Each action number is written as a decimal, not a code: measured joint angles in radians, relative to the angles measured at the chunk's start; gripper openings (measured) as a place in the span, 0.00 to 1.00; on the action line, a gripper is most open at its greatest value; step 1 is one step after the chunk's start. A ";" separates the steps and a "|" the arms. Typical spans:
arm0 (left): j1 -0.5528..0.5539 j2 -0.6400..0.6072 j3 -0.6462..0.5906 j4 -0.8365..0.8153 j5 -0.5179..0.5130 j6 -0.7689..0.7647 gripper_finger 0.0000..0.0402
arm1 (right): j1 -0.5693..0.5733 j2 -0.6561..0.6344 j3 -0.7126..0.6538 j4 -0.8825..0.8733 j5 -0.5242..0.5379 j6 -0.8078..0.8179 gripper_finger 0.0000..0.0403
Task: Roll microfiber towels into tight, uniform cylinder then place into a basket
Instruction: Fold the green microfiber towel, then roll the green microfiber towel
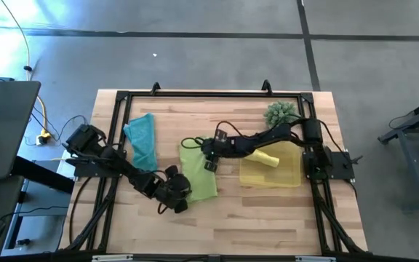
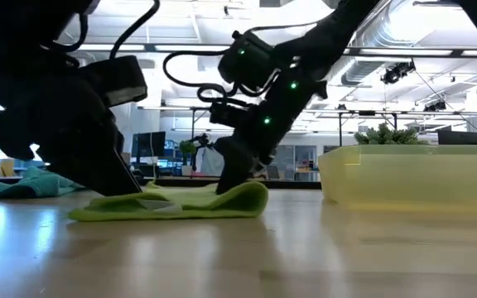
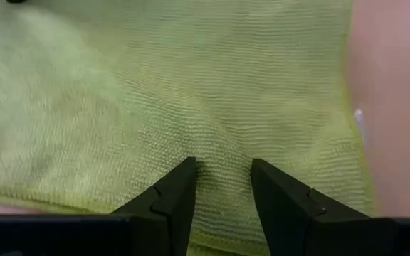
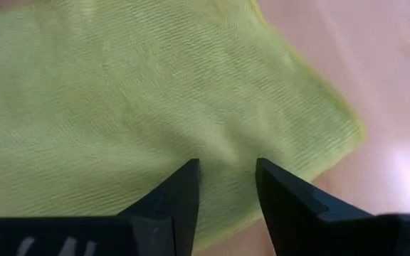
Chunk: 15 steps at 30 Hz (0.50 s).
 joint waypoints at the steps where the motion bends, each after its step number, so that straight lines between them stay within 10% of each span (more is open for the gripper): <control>1: 0.003 0.000 -0.001 -0.010 -0.021 -0.001 0.32 | -0.005 0.000 0.000 0.014 0.000 -0.031 0.32; 6: 0.021 -0.027 0.001 -0.022 -0.006 0.036 0.32 | -0.005 -0.038 0.056 -0.115 -0.003 -0.101 0.32; 15: 0.021 -0.168 0.031 -0.031 0.325 0.265 0.32 | 0.113 -0.159 0.134 -0.370 -0.191 -0.310 0.32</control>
